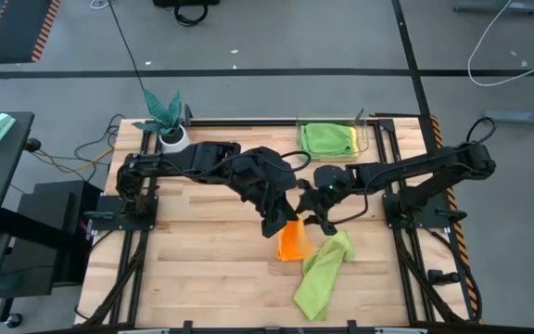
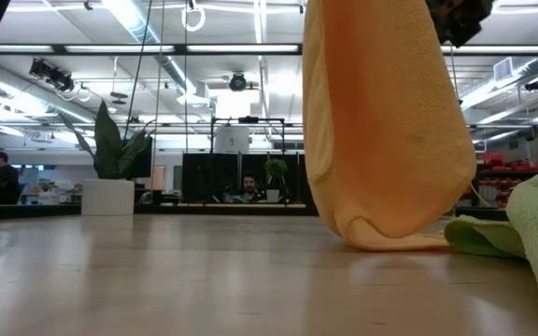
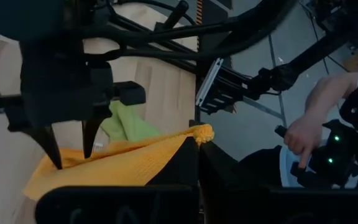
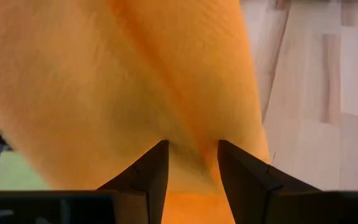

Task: Fold microfiber towels
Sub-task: Fold the orange towel

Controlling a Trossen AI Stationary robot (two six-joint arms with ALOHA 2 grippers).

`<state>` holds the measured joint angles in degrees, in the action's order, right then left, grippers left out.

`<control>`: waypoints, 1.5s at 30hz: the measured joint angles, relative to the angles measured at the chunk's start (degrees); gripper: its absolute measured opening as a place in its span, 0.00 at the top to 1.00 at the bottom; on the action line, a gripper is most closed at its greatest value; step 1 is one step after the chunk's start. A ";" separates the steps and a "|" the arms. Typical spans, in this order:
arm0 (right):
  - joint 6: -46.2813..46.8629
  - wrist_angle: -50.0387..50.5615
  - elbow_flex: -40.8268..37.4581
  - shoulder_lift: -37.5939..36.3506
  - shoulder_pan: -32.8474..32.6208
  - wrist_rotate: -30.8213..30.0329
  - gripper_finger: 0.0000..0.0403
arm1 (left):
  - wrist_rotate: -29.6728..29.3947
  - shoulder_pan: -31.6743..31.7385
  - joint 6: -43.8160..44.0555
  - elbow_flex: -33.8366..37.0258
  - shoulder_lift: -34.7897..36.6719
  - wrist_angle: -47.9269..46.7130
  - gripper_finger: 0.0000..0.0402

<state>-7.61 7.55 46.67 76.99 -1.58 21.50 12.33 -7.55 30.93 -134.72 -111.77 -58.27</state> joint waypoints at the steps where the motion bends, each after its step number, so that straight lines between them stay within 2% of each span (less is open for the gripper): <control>1: -0.11 0.62 0.88 0.80 0.00 0.04 0.64 | -0.02 -0.12 0.24 0.00 0.00 0.01 0.99; 11: -3.09 8.47 4.47 5.71 -1.29 0.00 0.67 | 0.00 -0.48 1.43 0.00 -0.03 -0.86 0.99; 14: -3.09 8.44 4.49 4.78 -2.71 -0.02 0.75 | 0.00 -0.46 1.43 0.00 -0.09 -0.93 0.99; 18: -2.76 8.70 4.53 3.18 -4.84 0.00 0.94 | -0.02 -0.44 0.33 0.00 -0.09 -1.48 0.99; 21: -1.51 9.78 4.53 2.20 -6.52 -0.71 0.97 | -0.01 -0.33 -0.08 0.00 -0.09 -1.69 0.99; 26: 0.03 15.39 4.53 0.27 -9.15 -5.29 0.99 | -0.47 -0.11 -0.34 0.00 -0.09 -1.85 0.99; 33: 3.22 23.57 4.53 -3.92 -11.40 -14.62 0.99 | -6.25 0.21 -0.97 0.00 -0.09 -7.48 0.99; 45: 15.83 33.37 4.53 -20.28 -10.39 -32.06 1.00 | -16.54 2.65 -6.62 0.00 -0.09 -10.51 0.99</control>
<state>8.23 40.93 51.20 56.70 -11.97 -10.56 -4.21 -4.90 24.31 -134.72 -111.85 -68.77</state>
